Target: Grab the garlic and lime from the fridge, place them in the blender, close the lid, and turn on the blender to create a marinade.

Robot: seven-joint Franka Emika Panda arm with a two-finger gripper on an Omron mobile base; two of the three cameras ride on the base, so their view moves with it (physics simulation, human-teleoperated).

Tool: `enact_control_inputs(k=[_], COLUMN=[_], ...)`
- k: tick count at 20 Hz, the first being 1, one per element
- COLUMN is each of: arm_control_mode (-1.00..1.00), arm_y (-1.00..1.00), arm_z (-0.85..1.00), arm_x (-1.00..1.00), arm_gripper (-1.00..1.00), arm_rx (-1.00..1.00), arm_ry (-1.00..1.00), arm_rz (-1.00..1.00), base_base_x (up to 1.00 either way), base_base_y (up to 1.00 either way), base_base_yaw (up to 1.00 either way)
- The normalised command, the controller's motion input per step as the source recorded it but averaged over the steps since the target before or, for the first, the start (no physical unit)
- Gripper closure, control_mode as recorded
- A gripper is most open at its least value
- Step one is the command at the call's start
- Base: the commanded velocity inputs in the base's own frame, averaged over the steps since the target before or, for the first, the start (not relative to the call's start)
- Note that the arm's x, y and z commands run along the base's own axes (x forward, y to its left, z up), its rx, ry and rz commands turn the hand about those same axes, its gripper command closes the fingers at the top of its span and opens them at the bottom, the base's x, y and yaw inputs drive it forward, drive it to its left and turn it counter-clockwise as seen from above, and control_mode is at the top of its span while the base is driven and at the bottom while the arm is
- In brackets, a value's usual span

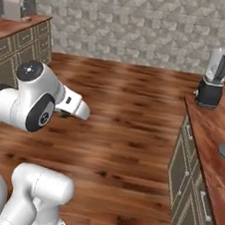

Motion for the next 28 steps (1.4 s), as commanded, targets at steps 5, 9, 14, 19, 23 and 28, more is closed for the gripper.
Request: enact_control_inputs(k=[5, 9, 14, 19, 23, 28], arm_control_mode=[1.0, 1.0, 1.0, 1.0, 1.0, 1.0], arm_y=[0.0, 0.0, 0.0, 0.0, 0.0, 0.0], arm_z=[0.0, 0.0, 0.0, 0.0, 0.0, 0.0], arm_x=[0.0, 0.0, 0.0, 0.0, 0.0, 0.0], arm_gripper=[1.0, 1.0, 1.0, 1.0, 1.0, 1.0], arm_rx=[0.0, 0.0, 0.0, 0.0, 0.0, 0.0], arm_ry=[0.0, 0.0, 0.0, 0.0, 0.0, 0.0], arm_rz=[0.0, 0.0, 0.0, 0.0, 0.0, 0.0], base_base_x=[1.0, 1.0, 0.99, 0.8, 0.81, 0.74], base_base_y=[0.63, 0.68, 0.72, 0.74, 0.76, 0.62], base_base_yaw=[-0.44, -0.53, -0.63, -0.74, -0.74, -0.73])
